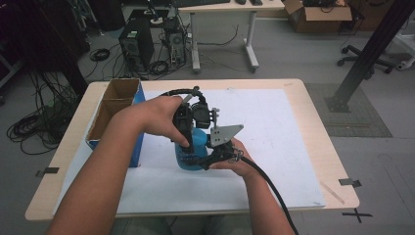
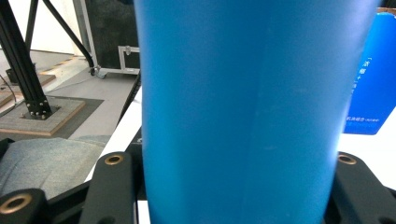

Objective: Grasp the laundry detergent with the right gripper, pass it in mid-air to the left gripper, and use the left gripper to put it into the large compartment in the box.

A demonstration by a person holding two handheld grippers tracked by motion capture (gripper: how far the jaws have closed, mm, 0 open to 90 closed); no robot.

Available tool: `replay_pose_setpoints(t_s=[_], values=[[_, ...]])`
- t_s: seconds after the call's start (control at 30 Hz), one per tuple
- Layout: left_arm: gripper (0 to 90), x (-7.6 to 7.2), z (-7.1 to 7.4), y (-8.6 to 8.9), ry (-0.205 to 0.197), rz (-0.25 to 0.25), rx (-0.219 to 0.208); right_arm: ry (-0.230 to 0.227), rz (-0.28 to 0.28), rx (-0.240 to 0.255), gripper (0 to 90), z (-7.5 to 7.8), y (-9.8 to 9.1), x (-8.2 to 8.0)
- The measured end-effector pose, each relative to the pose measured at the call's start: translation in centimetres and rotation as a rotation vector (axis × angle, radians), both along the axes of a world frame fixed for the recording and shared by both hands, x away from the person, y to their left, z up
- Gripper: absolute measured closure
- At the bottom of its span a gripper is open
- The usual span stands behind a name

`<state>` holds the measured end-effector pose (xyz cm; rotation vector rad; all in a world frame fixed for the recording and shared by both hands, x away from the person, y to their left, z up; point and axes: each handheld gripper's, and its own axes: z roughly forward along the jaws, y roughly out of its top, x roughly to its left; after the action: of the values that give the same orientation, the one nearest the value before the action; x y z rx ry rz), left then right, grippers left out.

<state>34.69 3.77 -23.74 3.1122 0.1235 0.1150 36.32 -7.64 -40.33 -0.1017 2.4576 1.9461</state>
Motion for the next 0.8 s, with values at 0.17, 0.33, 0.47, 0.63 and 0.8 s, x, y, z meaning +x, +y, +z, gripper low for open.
replay_pose_setpoints(t_s=[0.17, 0.33, 0.47, 0.63, 0.8], values=[[37.2, 0.08, 0.11, -0.12, 0.01, 0.005, 0.019, 0.0, 0.002, 0.003, 44.6, 0.09, 0.1, -0.03], [37.4, 0.01, 0.19, -0.13, 0.009, 0.003, 0.021, 0.006, 0.003, 0.007, 43.8, 0.09, 0.17, -0.04], [37.4, -0.11, 0.39, -0.28, 0.003, -0.002, 0.028, 0.002, 0.007, 0.012, 43.3, 0.23, 0.29, -0.11], [37.5, -0.07, 0.47, -0.28, 0.006, 0.005, 0.028, 0.007, 0.01, 0.018, 40.5, 0.22, 0.38, -0.21], [37.5, 0.08, 0.51, -0.29, -0.003, 0.012, 0.038, 0.016, -0.005, 0.005, 30.9, 0.13, 0.35, -0.29]])
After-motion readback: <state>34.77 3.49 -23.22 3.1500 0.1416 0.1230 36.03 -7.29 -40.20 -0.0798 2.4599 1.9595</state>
